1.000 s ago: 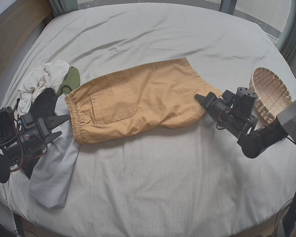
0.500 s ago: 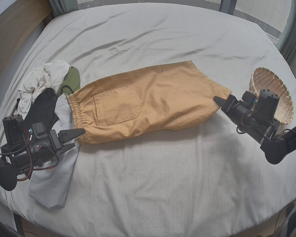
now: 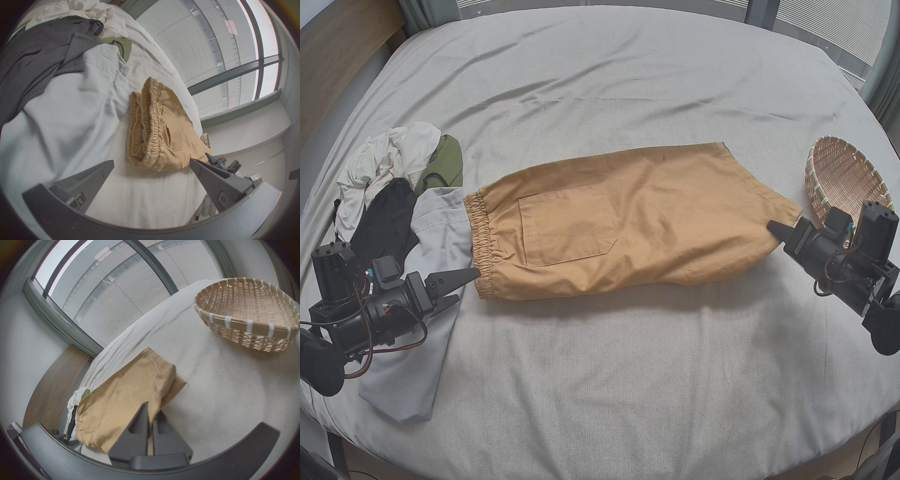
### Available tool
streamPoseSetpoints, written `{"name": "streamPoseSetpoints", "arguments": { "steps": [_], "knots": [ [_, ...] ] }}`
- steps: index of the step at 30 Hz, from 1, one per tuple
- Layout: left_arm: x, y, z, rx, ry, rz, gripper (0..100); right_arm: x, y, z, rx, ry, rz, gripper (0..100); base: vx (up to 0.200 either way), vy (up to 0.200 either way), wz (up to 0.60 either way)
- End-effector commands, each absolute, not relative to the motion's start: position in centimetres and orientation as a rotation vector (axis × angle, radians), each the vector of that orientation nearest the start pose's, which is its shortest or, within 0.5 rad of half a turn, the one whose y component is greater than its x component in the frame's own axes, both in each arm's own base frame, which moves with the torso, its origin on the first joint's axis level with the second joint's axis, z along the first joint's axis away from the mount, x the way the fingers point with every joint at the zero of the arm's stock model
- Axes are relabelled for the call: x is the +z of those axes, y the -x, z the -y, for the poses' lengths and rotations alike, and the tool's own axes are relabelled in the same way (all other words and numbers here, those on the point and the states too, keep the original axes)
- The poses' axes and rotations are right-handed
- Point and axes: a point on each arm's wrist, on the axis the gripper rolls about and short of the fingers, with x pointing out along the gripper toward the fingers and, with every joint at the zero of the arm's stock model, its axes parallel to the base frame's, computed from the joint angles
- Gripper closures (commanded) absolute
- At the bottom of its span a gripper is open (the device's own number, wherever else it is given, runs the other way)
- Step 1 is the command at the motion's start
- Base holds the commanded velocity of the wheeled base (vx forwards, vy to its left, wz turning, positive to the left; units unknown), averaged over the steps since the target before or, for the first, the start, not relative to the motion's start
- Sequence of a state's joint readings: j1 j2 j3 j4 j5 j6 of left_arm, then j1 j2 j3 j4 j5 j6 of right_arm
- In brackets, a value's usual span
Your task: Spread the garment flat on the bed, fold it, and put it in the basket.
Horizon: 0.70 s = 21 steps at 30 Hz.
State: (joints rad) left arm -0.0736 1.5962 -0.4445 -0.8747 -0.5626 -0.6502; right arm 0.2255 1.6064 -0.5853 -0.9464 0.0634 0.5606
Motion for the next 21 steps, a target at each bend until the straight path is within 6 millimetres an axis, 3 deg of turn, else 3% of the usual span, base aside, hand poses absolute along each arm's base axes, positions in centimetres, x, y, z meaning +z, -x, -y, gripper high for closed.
{"name": "streamPoseSetpoints", "arguments": {
  "steps": [1,10,11,21],
  "knots": [
    [13.8,-24.6,3.6,-0.538,0.686,-0.499,0,18.8,-23.9,-4.3,0.215,-0.540,-0.135,100,0.000,0.000,0.00],
    [13.6,-26.0,5.0,-0.584,0.670,-0.465,0,17.3,-22.4,-3.6,0.182,-0.518,-0.210,100,0.000,0.000,0.00],
    [13.5,-26.3,5.0,-0.579,0.669,-0.462,0,17.1,-22.3,-3.6,0.184,-0.509,-0.216,0,0.000,0.000,0.00],
    [13.0,-28.2,6.2,-0.603,0.662,-0.459,0,16.8,-20.0,-3.1,0.178,-0.505,-0.211,0,0.000,0.000,0.00]
  ]
}}
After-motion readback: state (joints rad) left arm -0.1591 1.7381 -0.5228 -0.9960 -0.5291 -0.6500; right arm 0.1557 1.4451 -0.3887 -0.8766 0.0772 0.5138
